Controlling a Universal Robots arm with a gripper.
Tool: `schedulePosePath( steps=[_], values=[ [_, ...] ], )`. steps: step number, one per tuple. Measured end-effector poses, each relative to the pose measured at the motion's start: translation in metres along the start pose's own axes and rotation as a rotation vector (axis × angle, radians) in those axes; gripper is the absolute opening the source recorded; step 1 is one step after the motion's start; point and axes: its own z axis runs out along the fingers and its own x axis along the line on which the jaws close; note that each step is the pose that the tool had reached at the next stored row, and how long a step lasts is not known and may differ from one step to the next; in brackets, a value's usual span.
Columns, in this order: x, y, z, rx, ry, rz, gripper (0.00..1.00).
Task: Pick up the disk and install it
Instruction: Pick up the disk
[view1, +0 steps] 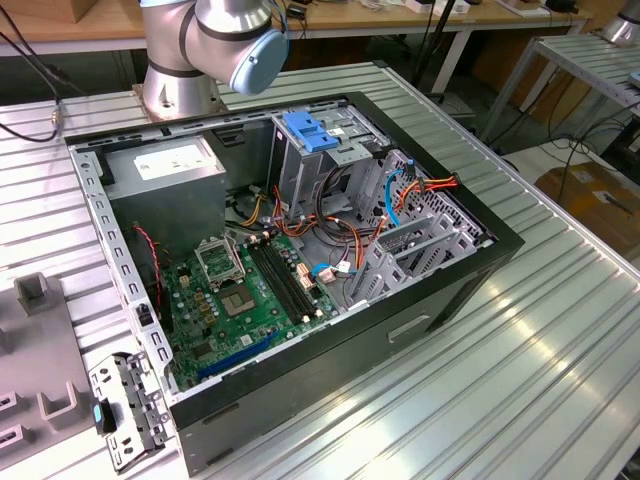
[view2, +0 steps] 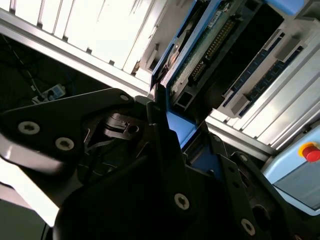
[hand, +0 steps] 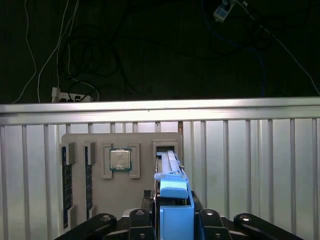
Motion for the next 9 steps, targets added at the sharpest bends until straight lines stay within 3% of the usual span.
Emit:
schedulePosePath(
  steps=[9],
  values=[
    [0.0001,0.0000,-0.0035,-0.0012,0.0001,0.000,0.37]
  ],
)
